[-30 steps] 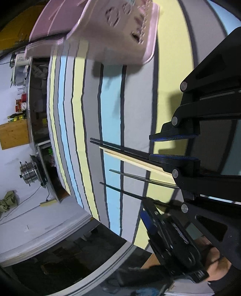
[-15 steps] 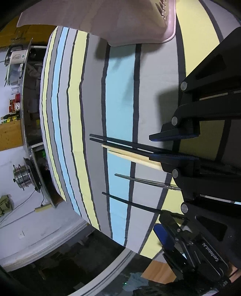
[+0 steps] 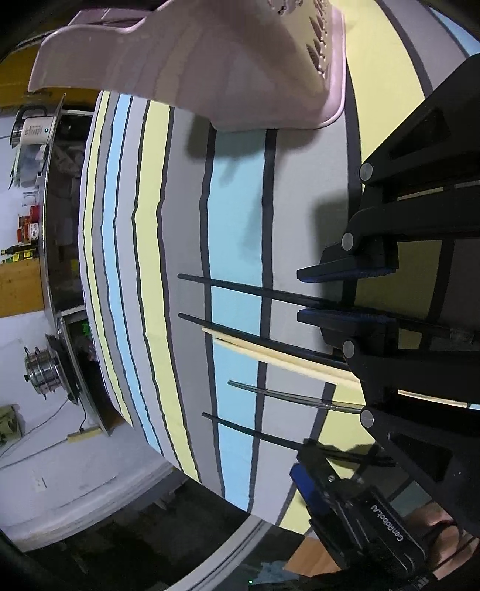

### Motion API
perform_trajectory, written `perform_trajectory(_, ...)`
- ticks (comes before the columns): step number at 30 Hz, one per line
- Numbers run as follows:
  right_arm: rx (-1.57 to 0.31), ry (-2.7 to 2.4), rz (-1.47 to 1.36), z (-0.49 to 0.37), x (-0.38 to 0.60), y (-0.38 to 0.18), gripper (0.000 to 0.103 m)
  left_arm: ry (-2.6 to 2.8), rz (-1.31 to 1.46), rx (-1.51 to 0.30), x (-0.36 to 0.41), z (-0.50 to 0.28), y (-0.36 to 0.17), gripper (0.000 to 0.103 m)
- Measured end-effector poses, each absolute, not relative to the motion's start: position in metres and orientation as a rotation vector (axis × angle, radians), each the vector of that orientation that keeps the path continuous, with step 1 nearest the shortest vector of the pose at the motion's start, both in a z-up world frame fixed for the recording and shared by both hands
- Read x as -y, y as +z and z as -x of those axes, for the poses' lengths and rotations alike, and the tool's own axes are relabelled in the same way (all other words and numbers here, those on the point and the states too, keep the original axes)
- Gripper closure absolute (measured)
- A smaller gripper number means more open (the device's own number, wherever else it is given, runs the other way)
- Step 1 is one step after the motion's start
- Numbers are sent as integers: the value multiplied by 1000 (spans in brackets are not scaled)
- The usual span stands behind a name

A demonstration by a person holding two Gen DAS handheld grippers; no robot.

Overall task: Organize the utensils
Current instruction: 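Close the left tool on a black chopstick while the right tool grasps another, then lift both held black chopsticks and carry them over the pink holder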

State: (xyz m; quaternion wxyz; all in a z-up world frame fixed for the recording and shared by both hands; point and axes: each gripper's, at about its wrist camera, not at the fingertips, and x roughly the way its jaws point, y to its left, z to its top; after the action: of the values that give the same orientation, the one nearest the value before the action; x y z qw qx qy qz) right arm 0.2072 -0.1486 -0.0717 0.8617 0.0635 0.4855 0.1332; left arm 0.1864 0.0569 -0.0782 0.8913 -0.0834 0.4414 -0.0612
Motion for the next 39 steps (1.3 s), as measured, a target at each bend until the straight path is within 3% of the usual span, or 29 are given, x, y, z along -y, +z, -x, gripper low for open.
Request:
perform_trajectory(9,-1006,273,-98,-227,134,-74,89,-117,146,-922,-46,-211,-79,64)
perform_trajectory(17,-995,245,-44,-229,128,-74,96,-91,62,-906,-37,-214,-82,95)
perform_trajectory(39,-845,356,-135,-174,147,0,97,-259,163,-744,-42,-160,6,98)
